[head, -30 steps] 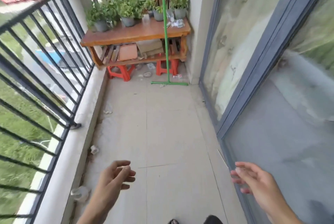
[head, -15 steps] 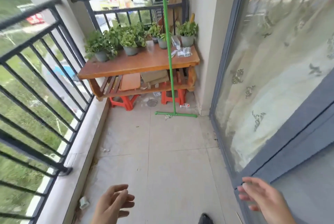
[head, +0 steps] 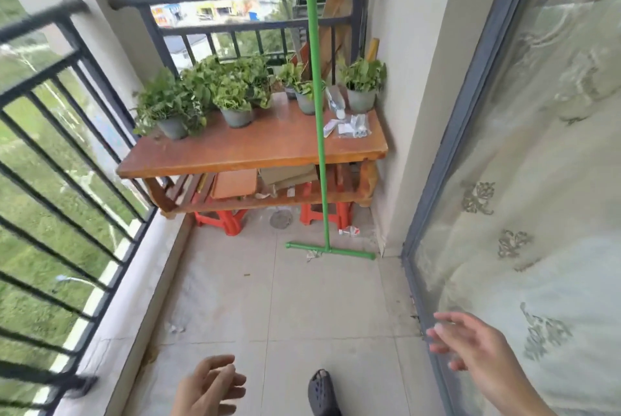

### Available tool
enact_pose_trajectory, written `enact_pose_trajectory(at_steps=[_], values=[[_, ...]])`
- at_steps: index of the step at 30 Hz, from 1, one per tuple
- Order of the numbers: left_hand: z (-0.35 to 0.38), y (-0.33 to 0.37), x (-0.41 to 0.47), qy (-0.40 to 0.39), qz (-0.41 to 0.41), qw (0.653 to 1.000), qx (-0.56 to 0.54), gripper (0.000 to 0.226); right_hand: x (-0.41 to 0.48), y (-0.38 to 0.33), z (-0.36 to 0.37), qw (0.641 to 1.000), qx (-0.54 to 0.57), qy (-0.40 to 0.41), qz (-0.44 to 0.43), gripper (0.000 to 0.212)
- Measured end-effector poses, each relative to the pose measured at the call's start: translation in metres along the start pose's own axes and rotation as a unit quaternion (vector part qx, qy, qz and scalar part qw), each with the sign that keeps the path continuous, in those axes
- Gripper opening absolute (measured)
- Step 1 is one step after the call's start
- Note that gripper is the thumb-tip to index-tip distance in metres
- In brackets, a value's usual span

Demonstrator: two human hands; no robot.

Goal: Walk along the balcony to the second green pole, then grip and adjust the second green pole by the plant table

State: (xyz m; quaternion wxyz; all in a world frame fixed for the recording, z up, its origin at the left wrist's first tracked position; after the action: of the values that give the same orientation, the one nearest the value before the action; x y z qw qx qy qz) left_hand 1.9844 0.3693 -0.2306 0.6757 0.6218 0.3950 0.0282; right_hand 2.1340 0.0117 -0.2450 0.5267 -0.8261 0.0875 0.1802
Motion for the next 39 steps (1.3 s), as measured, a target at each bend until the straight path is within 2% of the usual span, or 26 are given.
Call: enact_pose_trajectory(at_steps=[7,11,16,23,30,33,35,37,39], values=[[0.061,0.133,0.125,-0.038,0.085,0.995,0.026,0.012,0.12,-0.089,0.002,0.999,0.027,0.025,-0.019,0.011],[0.091,0.19,0.177,-0.059,0.122,0.99,0.048,0.012,0.177,-0.123,0.014,0.999,0.028,0.014,-0.024,0.011],[0.121,0.242,0.234,-0.037,0.143,0.988,0.04,0.012,0.258,-0.158,0.023,0.999,0.007,-0.027,-0.033,0.009],[0.2,0.351,0.315,-0.008,0.249,0.967,0.054,0.011,0.41,-0.251,0.028,0.987,-0.053,-0.109,-0.105,0.012],[0.271,0.458,0.366,0.032,0.326,0.942,0.079,0.013,0.526,-0.334,0.067,0.94,-0.189,-0.2,-0.201,0.015],[0.286,0.495,0.38,0.053,0.354,0.93,0.081,0.029,0.549,-0.364,0.089,0.907,-0.263,-0.219,-0.246,0.032],[0.297,0.517,0.388,0.033,0.367,0.926,0.082,0.04,0.56,-0.381,0.105,0.887,-0.294,-0.223,-0.279,0.042],[0.308,0.534,0.393,-0.003,0.377,0.922,0.092,0.047,0.566,-0.391,0.124,0.868,-0.311,-0.243,-0.302,0.036],[0.317,0.545,0.397,-0.024,0.388,0.915,0.105,0.044,0.57,-0.4,0.14,0.858,-0.318,-0.253,-0.316,0.019]])
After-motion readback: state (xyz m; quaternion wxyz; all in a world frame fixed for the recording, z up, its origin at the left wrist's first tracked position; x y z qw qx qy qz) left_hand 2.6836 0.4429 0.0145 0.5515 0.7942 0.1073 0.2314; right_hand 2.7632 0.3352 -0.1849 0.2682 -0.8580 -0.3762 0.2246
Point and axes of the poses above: each hand's wrist, its own x-axis towards the middle knuckle, its own z-axis out of the palm, y = z × x, the point moved 4 cm from there along x, towards the middle knuckle, and after that the axes turned 11 degrees about -x, right-handed, at the moved point
